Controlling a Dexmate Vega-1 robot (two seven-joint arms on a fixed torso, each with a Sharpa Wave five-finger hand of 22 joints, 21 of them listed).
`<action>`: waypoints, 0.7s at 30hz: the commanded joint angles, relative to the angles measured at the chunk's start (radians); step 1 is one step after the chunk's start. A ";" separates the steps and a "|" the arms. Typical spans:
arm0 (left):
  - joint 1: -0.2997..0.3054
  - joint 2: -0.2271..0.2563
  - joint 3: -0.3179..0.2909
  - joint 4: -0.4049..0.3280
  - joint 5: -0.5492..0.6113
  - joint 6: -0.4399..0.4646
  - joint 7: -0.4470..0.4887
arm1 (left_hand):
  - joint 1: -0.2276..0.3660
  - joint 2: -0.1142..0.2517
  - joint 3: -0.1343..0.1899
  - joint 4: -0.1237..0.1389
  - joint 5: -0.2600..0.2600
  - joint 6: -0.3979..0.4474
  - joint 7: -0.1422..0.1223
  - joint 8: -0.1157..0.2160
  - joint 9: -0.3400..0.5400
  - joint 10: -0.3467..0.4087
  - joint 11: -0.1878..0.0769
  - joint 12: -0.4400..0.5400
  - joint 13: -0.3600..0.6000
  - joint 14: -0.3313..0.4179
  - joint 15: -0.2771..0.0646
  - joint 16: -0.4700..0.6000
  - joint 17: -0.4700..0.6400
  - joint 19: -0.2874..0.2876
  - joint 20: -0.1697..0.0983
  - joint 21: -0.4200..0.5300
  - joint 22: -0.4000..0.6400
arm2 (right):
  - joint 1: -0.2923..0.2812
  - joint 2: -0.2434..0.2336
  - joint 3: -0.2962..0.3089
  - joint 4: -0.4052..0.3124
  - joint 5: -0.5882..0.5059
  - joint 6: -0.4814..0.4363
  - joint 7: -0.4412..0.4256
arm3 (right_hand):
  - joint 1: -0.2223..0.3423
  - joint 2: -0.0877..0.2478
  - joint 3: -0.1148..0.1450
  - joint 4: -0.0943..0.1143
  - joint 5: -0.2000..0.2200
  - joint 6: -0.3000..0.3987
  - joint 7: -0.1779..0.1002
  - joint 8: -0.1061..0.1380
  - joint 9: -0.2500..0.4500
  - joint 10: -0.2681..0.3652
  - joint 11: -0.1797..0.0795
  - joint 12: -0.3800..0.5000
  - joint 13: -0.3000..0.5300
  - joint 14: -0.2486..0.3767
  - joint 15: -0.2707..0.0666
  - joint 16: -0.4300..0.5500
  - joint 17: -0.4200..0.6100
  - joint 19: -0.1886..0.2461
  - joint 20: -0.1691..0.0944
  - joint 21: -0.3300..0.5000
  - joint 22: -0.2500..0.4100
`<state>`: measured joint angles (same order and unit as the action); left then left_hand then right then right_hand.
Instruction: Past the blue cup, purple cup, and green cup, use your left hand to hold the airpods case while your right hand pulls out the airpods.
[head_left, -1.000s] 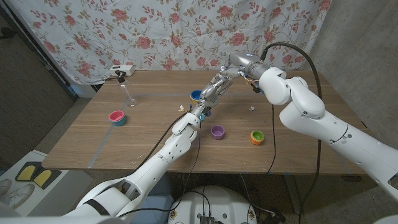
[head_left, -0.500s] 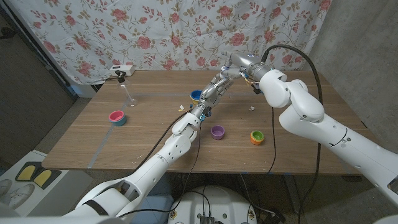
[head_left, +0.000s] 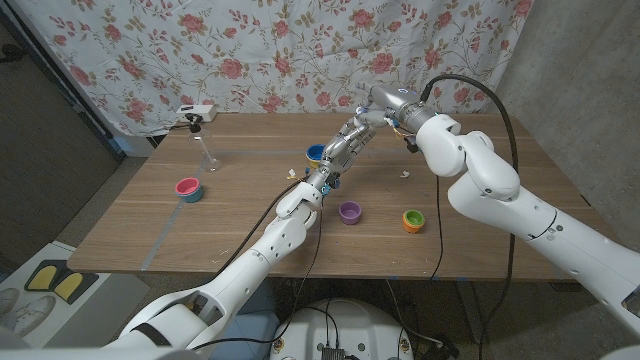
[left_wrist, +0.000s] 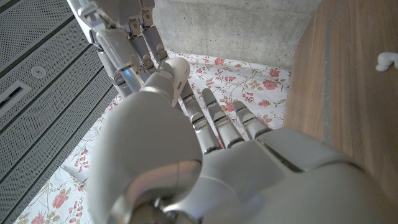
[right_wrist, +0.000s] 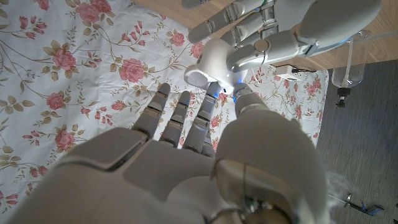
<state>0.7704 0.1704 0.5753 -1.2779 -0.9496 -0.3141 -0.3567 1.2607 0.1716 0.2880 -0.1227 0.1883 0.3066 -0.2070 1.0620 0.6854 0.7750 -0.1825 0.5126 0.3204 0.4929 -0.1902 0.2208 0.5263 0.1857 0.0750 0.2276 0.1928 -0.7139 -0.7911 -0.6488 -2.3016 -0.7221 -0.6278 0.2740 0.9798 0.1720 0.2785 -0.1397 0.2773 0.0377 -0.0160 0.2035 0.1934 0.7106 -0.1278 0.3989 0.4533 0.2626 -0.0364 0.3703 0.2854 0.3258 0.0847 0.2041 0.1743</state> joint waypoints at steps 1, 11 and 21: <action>-0.002 0.001 0.003 -0.004 0.000 0.004 0.000 | 0.001 0.008 0.009 -0.001 0.006 -0.004 0.001 0.011 0.002 0.042 -0.040 0.006 0.157 0.027 -0.034 0.001 0.002 -0.004 0.002 0.001 0.002 | -0.010 0.004 0.006 0.005 -0.003 0.011 -0.011 | 0.021 0.001 0.005 -0.008 -0.006 0.006 -0.006 -0.003 0.002 0.007 -0.007 0.023 0.031 0.009 -0.056 0.011 0.010 0.008 -0.004 0.007 0.004; -0.011 -0.005 0.003 0.010 -0.003 0.002 -0.016 | 0.001 0.007 0.009 -0.001 0.005 -0.003 0.000 0.013 0.002 0.043 -0.040 0.006 0.159 0.027 -0.035 0.001 0.003 -0.005 0.003 0.001 0.002 | -0.014 0.002 0.009 0.008 -0.001 0.014 -0.011 | 0.057 0.002 0.011 -0.016 -0.020 0.021 -0.017 -0.005 0.002 0.001 -0.025 0.092 0.110 0.023 -0.070 0.033 0.045 0.017 -0.019 0.009 0.005; -0.010 -0.002 0.005 0.007 0.001 0.006 -0.009 | 0.000 0.007 0.010 -0.001 0.005 -0.004 0.001 0.015 0.000 0.043 -0.040 0.005 0.160 0.025 -0.034 -0.001 0.002 -0.006 0.004 0.001 0.002 | -0.022 0.004 0.016 0.011 0.005 0.020 -0.028 | 0.091 0.001 0.006 -0.013 -0.041 0.042 -0.022 -0.008 0.004 -0.028 -0.032 0.197 0.237 0.040 -0.093 0.074 0.107 0.026 -0.028 0.010 0.006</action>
<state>0.7650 0.1692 0.5774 -1.2759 -0.9501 -0.3134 -0.3652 1.2607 0.1718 0.2881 -0.1226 0.1888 0.3032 -0.2036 1.0727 0.6860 0.7750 -0.1824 0.5157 0.3203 0.4929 -0.1902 0.2208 0.5261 0.1816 0.0791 0.2276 0.1928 -0.7284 -0.7884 -0.6390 -2.2943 -0.7243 -0.6178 0.2643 1.0549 0.1739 0.2842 -0.1504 0.2426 0.0683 -0.0357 0.1992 0.1932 0.6909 -0.1571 0.4764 0.4533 0.2936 -0.0409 0.4333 0.3771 0.3498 0.0607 0.2041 0.1742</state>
